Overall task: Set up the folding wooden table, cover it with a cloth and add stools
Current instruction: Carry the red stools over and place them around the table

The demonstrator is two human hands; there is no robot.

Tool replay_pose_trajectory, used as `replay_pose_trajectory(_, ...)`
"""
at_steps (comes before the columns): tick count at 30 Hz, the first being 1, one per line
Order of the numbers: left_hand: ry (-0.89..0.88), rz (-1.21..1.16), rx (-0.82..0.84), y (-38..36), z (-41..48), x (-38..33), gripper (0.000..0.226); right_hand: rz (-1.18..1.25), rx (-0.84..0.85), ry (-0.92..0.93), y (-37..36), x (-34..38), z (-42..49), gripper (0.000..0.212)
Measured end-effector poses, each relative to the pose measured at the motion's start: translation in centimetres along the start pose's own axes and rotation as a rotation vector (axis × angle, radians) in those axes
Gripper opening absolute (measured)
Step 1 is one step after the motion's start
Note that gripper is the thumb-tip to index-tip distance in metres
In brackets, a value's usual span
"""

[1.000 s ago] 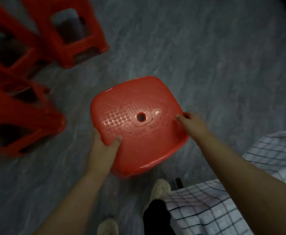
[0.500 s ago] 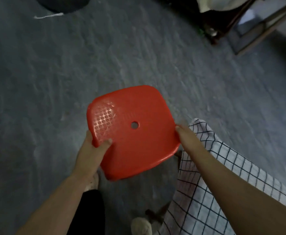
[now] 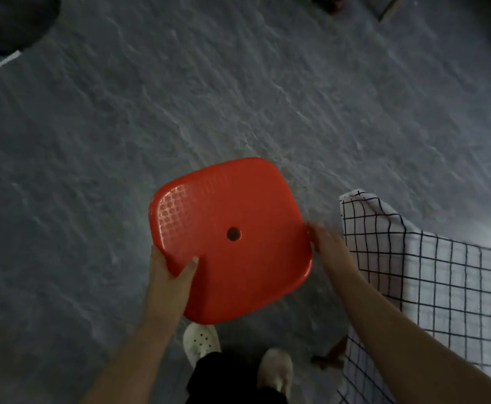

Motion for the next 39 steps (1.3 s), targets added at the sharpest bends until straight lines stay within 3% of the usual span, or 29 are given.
replay_pose_trajectory(5,-0.028,-0.011,-0.013,-0.9,1.7,-1.5,0.062,0.142,-0.050,-0.062,-0.2,0.3,1.7,0.044)
replay_pose_trajectory(8,-0.001,0.001,-0.026,-1.5,2.7,-3.1,0.058,0.125,-0.002,-0.007,0.6,1.6,3.0,0.040)
replay_pose_trajectory(13,-0.111,0.072,-0.053,-4.4,3.7,-9.8,0.056,0.093,0.024,0.124,3.8,6.0,8.1,0.029)
replay_pose_trajectory(16,-0.186,0.110,-0.068,-7.7,4.6,-14.8,0.060,0.030,0.037,0.148,7.4,8.5,12.2,0.037)
replay_pose_trajectory(19,-0.273,0.178,-0.087,-12.0,5.1,-19.4,0.063,0.077,0.026,0.119,12.4,9.6,15.5,0.023)
replay_pose_trajectory(22,-0.353,0.272,-0.074,-18.1,4.6,-23.7,0.068,0.134,-0.019,0.131,19.3,9.1,17.8,0.033)
replay_pose_trajectory(26,-0.339,0.275,0.126,-27.7,4.4,-27.5,0.084,0.177,-0.134,0.107,29.2,5.8,19.5,0.034)
replay_pose_trajectory(29,-0.361,0.278,0.295,-35.3,4.3,-28.9,0.083,0.345,-0.306,0.090,36.0,3.0,20.5,0.033)
replay_pose_trajectory(35,-0.249,0.326,0.588,-49.0,3.3,-26.9,0.079,0.407,-0.567,0.014,47.2,-4.5,21.2,0.037)
replay_pose_trajectory(39,-0.220,0.342,0.753,-56.1,1.5,-25.3,0.078,0.349,-0.642,-0.010,52.6,-9.1,20.6,0.042)
Point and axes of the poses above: each hand's wrist, its own z-axis towards the middle knuckle, its own y-axis out of the back of the hand, x = y × z, the point moved 4 cm from there along z, towards the middle knuckle, and after that the axes turned 9 degrees about y, right-handed, at the moved point
